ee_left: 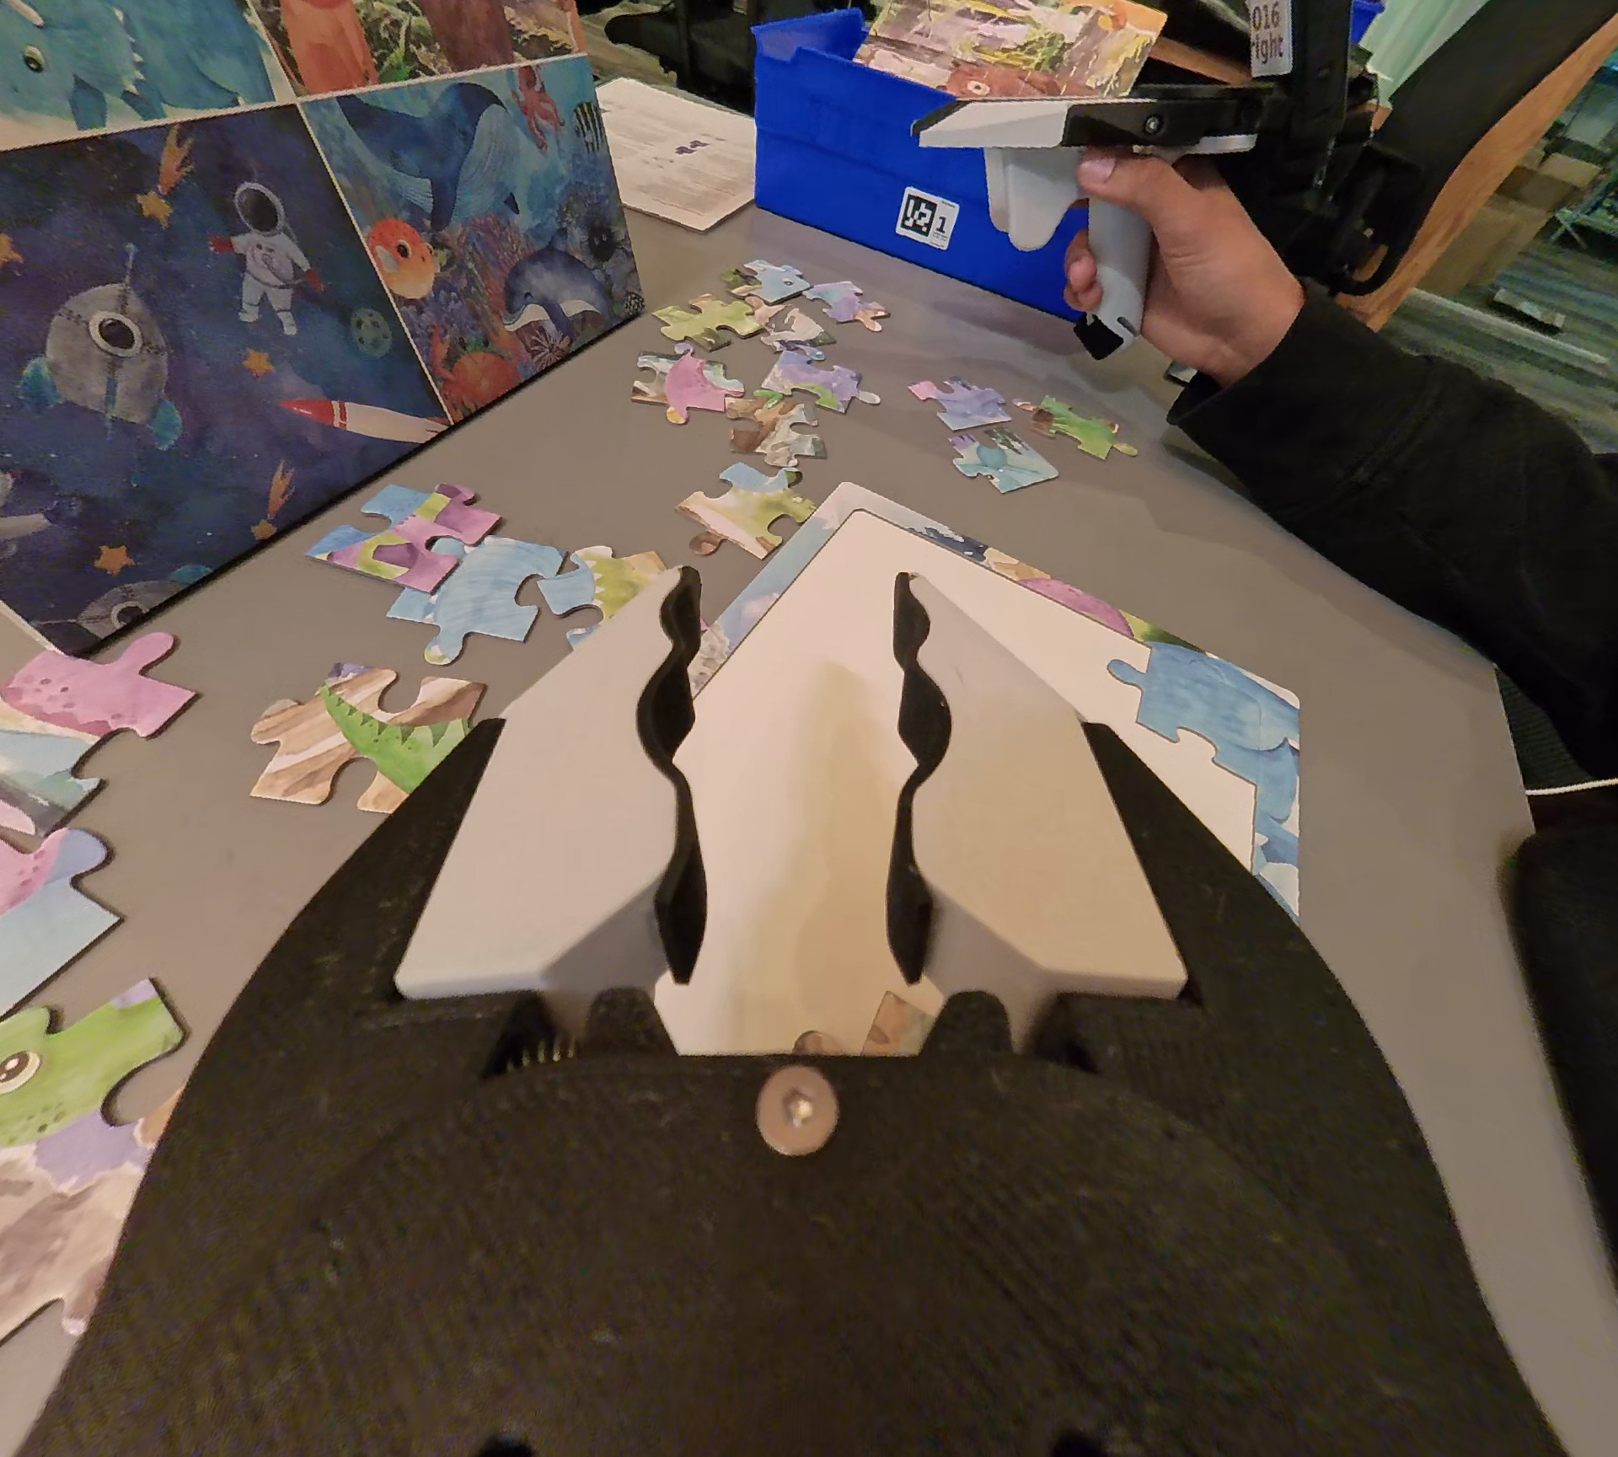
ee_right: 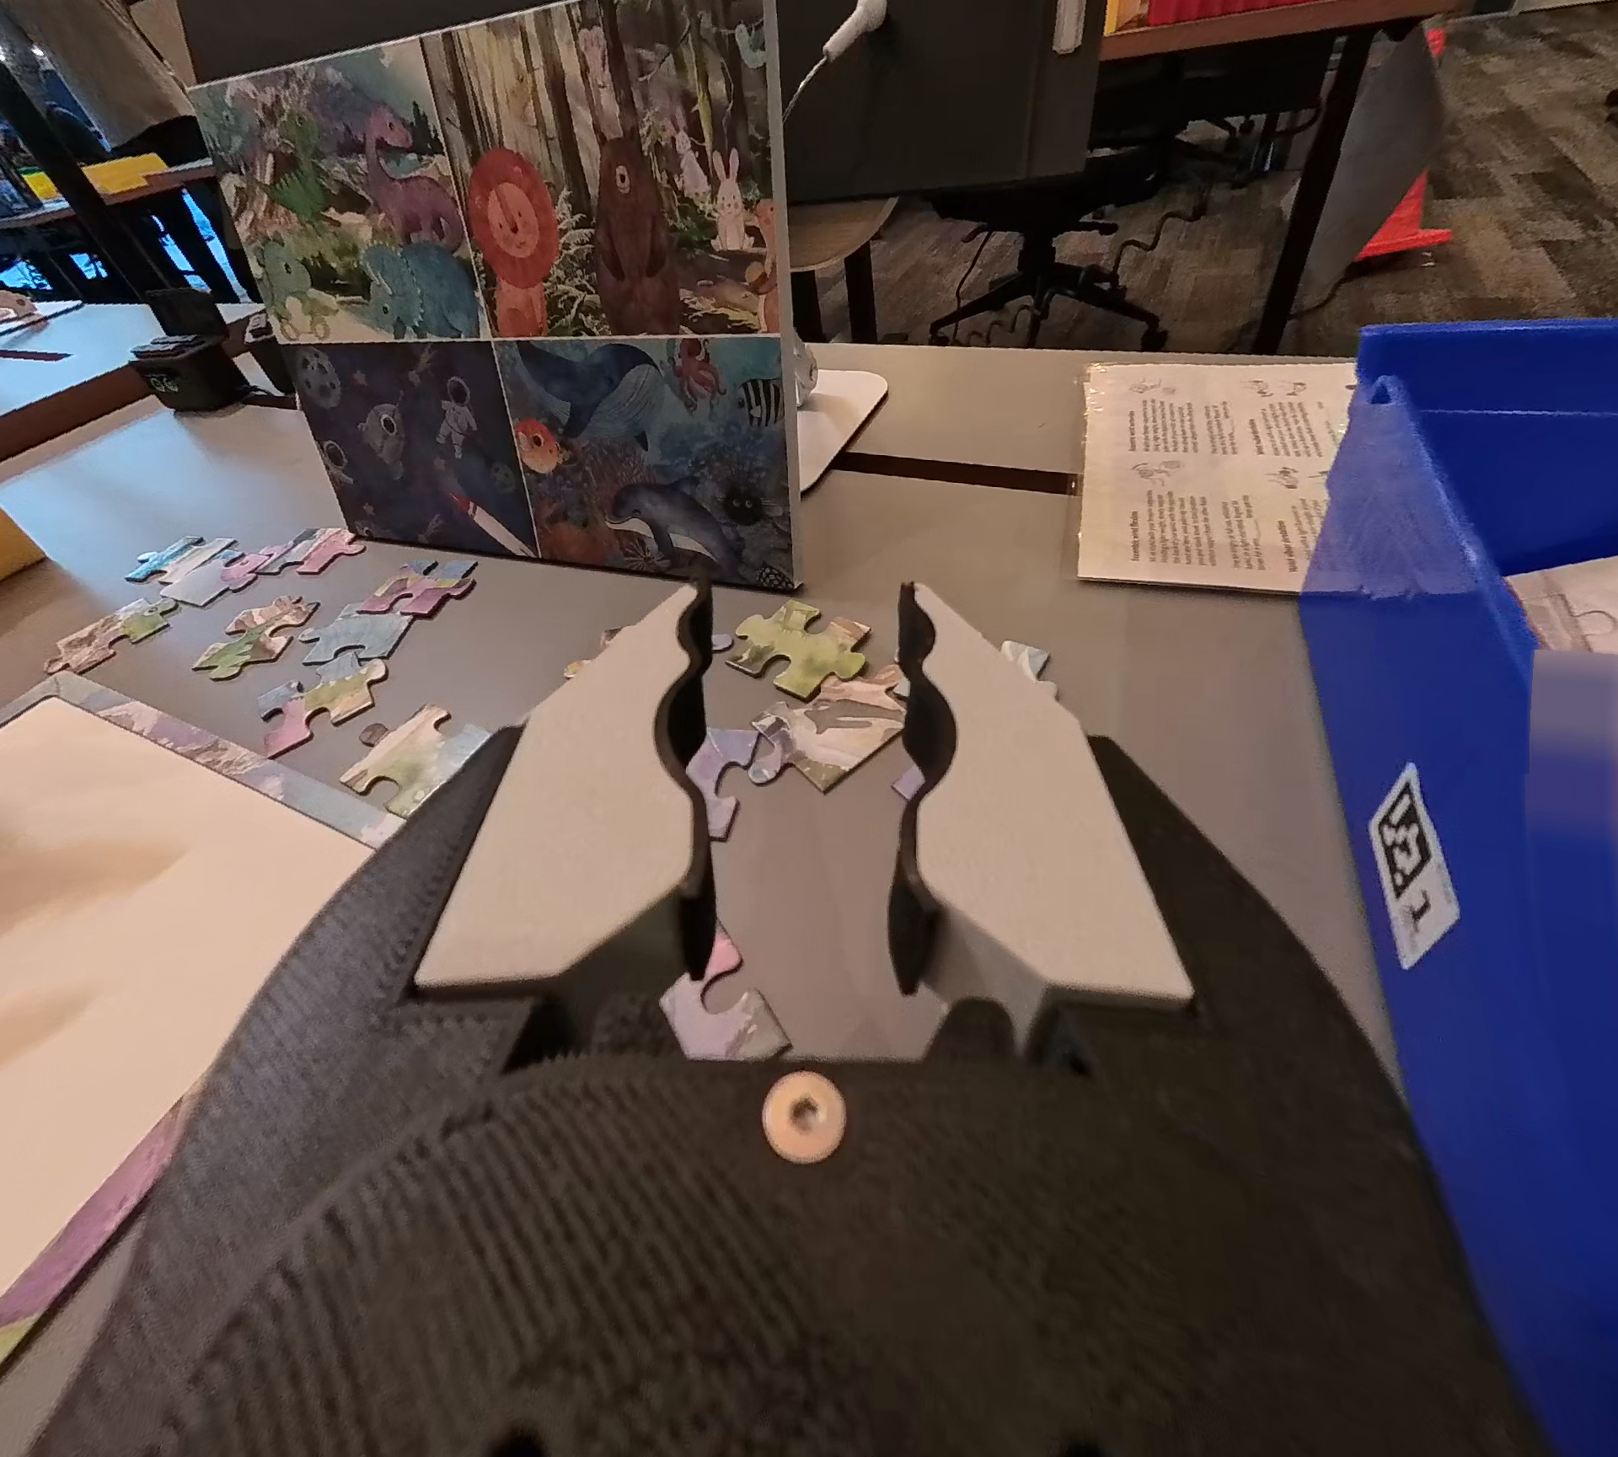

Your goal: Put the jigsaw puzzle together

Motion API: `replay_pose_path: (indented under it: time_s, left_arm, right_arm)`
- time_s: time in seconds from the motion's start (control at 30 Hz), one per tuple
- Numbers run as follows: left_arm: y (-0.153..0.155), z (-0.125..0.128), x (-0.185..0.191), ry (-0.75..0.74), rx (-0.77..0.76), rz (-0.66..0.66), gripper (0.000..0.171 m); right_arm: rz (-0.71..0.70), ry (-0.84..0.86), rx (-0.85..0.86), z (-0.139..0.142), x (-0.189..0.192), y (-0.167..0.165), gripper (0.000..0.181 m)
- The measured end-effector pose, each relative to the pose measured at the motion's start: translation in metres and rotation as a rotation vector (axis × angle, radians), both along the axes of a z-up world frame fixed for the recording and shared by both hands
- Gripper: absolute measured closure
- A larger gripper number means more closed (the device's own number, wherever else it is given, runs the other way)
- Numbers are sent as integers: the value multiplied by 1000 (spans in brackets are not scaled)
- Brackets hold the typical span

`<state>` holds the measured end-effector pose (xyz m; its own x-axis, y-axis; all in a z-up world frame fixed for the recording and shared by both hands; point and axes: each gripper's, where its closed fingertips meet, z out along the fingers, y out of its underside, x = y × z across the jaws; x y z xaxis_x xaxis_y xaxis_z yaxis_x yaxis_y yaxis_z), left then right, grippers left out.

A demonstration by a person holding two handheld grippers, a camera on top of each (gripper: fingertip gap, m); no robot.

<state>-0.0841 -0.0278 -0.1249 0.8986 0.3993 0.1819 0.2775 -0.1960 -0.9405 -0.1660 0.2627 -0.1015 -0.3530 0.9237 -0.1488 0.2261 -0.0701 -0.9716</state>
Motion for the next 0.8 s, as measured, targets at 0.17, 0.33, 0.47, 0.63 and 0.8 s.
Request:
replay_pose_path:
  time_s: [0.17, 0.33, 0.47, 0.63, 0.8]
  left_arm:
    - [0, 0, 0, 1, -2, -1, 129]
    - [0, -2, -1, 3, -11, 6, 129]
    - [-1, 1, -1, 1, 3, 8, 129]
    - [-1, 0, -1, 5, -2, 7, 129]
    - [1, -8, -2, -11, -23, 2, 129]
  right_arm:
    - [-1, -17, 7, -4, -1, -1, 139]
    - [-128, -147, 122, -40, -12, 17, 131]
    - [-142, -251, 196, -68, -26, 21, 121]
    - [-119, -273, 265, -74, -57, 19, 114]
    - [-68, -407, 275, -97, -81, 21, 102]
